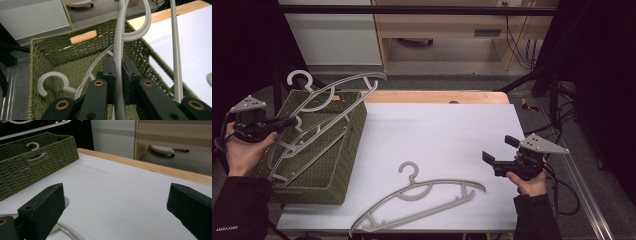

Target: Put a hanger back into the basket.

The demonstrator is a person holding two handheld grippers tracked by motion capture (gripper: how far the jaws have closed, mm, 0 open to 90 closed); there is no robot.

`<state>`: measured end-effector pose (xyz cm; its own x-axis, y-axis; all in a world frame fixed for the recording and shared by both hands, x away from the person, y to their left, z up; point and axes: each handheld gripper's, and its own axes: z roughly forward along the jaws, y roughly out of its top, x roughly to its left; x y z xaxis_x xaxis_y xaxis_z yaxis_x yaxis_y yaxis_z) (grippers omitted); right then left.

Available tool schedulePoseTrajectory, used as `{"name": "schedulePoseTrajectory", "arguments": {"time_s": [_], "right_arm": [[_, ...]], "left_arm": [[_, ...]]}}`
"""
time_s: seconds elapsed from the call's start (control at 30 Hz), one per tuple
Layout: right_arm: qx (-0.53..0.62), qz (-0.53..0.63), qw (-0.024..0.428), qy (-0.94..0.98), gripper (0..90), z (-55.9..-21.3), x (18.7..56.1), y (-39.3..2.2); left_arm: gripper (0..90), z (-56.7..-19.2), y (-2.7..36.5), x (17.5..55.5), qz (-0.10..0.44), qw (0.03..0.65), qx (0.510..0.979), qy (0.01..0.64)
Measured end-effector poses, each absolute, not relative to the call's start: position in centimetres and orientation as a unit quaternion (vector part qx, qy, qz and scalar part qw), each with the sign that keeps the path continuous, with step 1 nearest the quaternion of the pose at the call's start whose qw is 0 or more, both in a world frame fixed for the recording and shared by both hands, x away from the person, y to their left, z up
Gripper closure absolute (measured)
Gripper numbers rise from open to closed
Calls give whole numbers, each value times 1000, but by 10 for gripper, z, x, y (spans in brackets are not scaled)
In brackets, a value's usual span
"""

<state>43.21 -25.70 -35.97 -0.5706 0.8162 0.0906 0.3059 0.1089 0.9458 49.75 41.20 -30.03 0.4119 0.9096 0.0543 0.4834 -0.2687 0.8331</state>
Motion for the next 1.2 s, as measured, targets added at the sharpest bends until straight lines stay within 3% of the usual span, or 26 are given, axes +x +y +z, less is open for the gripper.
{"name": "schedulePoseTrajectory", "arguments": {"time_s": [1.0, 1.2], "right_arm": [[398, 530, 237, 711, 20, -361, 433, -255], [398, 530, 236, 711, 20, -361, 433, -255]], "left_arm": [[825, -333, 483, 486, 272, 343, 738, 514], [825, -344, 483, 487, 272, 302, 757, 511]]}}
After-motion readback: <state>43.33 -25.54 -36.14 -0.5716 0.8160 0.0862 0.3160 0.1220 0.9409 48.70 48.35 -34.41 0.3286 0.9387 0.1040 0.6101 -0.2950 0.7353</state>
